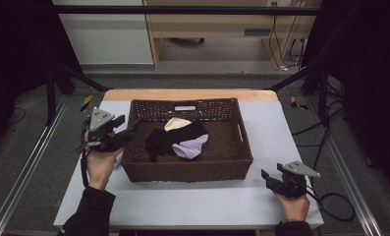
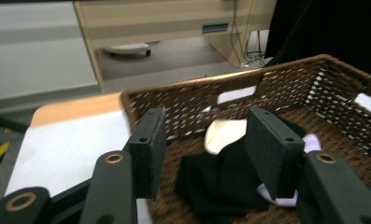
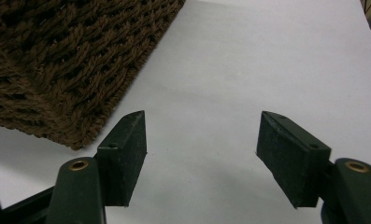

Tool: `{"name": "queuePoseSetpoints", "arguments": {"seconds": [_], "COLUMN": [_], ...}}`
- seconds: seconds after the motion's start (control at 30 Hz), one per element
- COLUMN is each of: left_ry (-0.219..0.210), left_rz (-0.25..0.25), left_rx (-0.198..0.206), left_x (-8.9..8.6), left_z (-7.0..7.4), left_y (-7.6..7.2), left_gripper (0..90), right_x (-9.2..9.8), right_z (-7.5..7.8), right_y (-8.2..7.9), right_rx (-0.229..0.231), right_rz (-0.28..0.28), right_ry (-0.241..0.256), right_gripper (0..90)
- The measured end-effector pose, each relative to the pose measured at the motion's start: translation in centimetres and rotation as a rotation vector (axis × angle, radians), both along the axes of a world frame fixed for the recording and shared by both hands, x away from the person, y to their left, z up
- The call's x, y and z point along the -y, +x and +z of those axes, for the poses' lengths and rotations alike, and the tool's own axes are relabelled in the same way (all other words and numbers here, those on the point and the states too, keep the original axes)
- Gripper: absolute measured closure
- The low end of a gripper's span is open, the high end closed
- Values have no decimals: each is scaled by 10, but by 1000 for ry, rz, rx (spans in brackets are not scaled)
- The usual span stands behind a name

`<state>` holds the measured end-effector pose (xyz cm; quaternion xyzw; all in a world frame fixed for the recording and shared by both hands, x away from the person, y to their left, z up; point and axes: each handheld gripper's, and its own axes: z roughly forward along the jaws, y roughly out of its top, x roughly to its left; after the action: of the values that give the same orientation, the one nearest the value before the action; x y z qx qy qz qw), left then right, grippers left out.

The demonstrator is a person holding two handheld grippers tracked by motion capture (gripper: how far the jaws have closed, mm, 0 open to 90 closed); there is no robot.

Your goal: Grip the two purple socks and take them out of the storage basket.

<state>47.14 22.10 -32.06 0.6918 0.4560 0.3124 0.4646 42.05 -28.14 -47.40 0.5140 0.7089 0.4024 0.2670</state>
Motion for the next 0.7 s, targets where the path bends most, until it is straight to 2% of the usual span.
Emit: {"name": "queuePoseSetpoints", "arguments": {"seconds": [0.1, 0.3, 0.43, 0.5, 0.53, 0.7], "left_ry": [18, 48, 53, 63, 75, 87], "left_rz": [-35, -51, -72, -74, -79, -95], "left_rx": [16, -1, -26, -29, -42, -67], "left_x": [20, 40, 57, 60, 66, 75], "left_z": [5, 4, -4, -7, -12, -23], "left_y": [7, 23, 40, 43, 50, 61], "left_gripper": [477, 481, 500, 508, 511, 517], "right_x": [0, 1, 0, 0, 0, 0], "right_z": [0, 0, 0, 0, 0, 0], "right_y": [0, 0, 0, 1, 1, 1], "right_rx": [3, 3, -3, -4, -4, 1], "right_rz": [3, 5, 11, 13, 13, 15], "right_ry": [0, -1, 6, 5, 4, -4], "right_gripper": [338, 344, 361, 365, 365, 366]}}
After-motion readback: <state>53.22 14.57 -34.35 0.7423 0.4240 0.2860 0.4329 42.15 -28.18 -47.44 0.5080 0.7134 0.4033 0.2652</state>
